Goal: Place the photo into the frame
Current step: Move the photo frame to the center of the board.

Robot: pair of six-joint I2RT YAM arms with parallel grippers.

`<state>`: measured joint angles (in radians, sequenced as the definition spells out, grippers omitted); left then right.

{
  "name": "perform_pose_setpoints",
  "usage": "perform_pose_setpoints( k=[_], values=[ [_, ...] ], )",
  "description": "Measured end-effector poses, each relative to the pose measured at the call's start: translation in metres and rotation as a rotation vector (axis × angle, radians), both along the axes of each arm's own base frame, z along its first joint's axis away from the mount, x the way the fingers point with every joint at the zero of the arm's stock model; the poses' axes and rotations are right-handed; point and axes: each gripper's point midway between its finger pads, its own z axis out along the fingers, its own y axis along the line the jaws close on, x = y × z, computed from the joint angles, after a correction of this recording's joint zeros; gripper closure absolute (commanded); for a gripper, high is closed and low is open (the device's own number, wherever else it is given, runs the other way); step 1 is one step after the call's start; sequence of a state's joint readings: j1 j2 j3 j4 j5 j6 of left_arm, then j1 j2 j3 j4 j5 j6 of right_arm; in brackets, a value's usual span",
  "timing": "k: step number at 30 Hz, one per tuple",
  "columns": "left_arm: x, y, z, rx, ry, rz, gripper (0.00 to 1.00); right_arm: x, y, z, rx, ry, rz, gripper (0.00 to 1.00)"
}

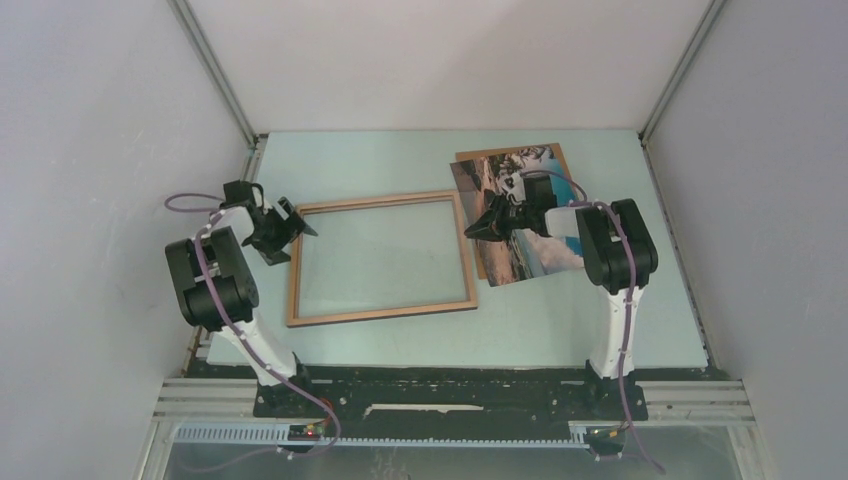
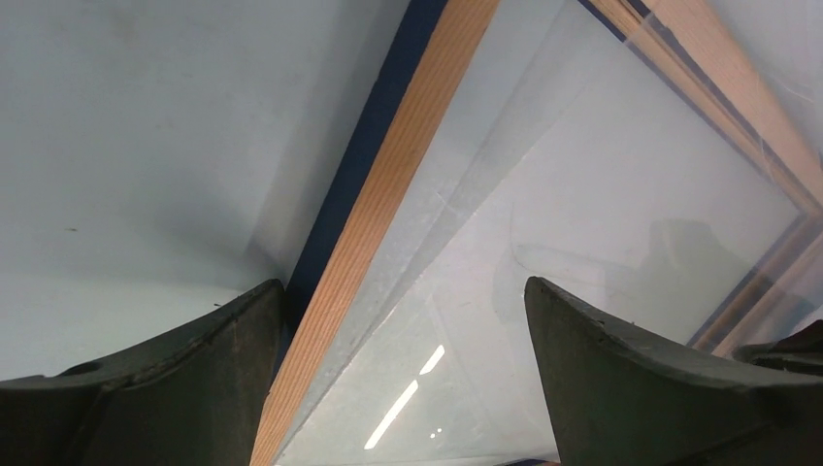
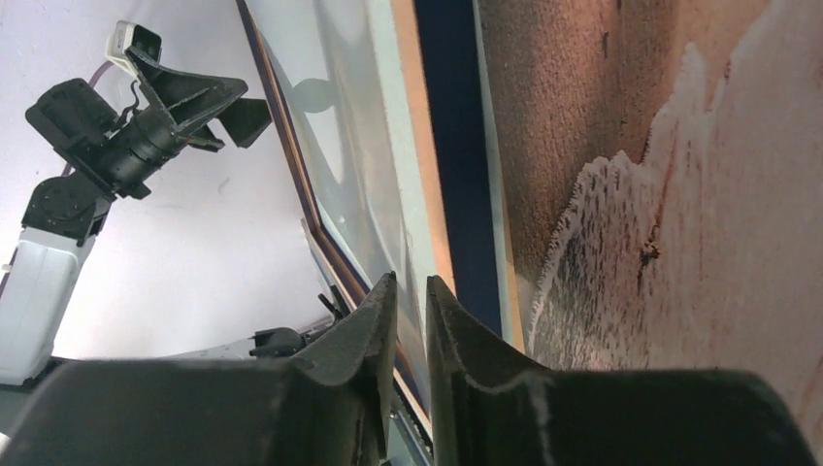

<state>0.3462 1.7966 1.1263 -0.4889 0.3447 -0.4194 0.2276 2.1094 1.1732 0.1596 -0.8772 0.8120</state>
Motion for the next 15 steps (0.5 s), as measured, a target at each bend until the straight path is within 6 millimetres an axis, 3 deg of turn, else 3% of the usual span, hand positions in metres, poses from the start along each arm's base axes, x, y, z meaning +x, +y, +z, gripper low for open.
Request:
perform_pose_setpoints(
  k=[3,8,15],
  values=[
    [0.001,-0.008,0.001,-0.003,-0.005,-0.024,0.05,0.003,-0.006,0.004,0.002,-0.014,-0.006,0.99],
    [0.002,-0.017,0.002,-0.003,-0.007,-0.047,0.04,0.001,-0.010,0.011,0.042,-0.014,0.018,1.00],
    [0.005,-0.025,0.002,-0.001,-0.015,-0.071,0.04,0.001,-0.002,0.032,0.170,0.007,0.063,1.00]
  ],
)
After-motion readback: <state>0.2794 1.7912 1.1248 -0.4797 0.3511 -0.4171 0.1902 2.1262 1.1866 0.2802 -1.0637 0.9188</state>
